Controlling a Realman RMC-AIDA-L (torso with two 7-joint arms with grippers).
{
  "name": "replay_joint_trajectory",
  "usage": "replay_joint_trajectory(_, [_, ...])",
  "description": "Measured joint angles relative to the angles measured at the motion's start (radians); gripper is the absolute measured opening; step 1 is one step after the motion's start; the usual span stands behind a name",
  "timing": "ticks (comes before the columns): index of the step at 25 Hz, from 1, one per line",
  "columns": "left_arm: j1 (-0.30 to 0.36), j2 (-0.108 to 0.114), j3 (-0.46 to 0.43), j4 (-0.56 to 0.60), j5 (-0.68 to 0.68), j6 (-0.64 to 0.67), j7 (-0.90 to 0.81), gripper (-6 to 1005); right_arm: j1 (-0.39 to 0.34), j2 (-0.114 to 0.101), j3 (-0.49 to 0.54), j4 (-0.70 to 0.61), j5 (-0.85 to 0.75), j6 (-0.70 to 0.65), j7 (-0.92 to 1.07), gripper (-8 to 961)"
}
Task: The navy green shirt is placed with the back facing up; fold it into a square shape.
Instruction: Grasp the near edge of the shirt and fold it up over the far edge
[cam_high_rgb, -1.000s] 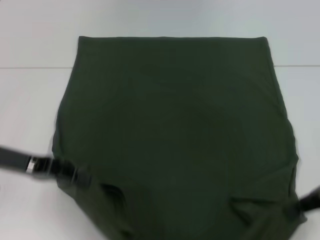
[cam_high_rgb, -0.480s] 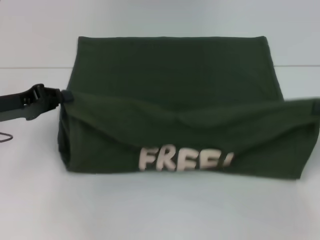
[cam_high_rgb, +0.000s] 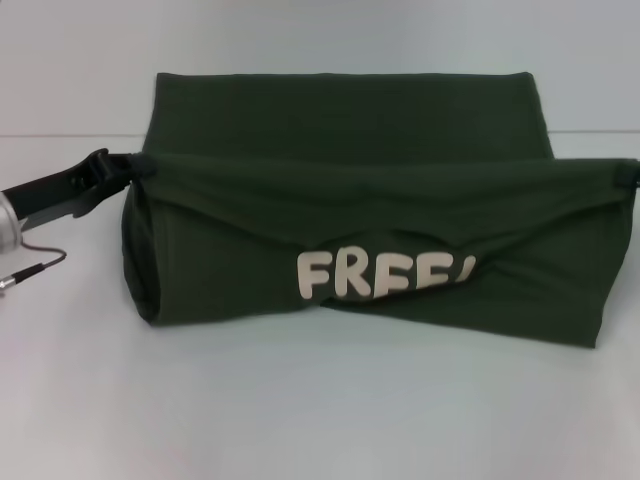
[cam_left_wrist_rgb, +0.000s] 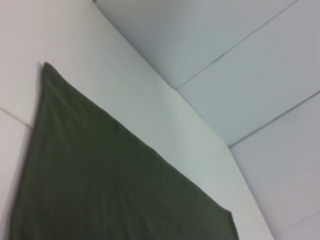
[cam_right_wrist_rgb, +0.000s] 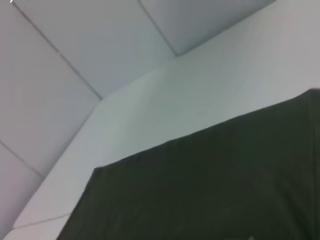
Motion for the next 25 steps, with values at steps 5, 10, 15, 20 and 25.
replay_joint_trajectory(5, [-0.021, -0.021, 0.0, -0.008, -0.087, -0.076, 0.092, 51, 0.023, 0.035, 0.001, 0.002, 0.042, 0.107, -0.062, 130])
replay_joint_trajectory(10, [-0.066, -0.025, 0.003, -0.009, -0.108, -0.137, 0.142, 52, 0.05, 0.045, -0.025, 0.037, 0.046, 0.178, -0.081, 138])
replay_joint_trajectory(15, [-0.088, -0.035, 0.012, -0.009, -0.109, -0.202, 0.182, 52, 0.066, 0.06, -0.075, 0.064, 0.048, 0.257, -0.088, 146])
replay_joint_trajectory(20, [-0.093, -0.063, 0.022, 0.0, -0.111, -0.273, 0.226, 52, 0.072, 0.077, -0.131, 0.065, 0.047, 0.331, -0.089, 155])
replay_joint_trajectory(25, [-0.1, -0.084, 0.062, 0.001, -0.113, -0.331, 0.255, 51, 0.08, 0.085, -0.143, 0.066, 0.048, 0.38, -0.091, 163])
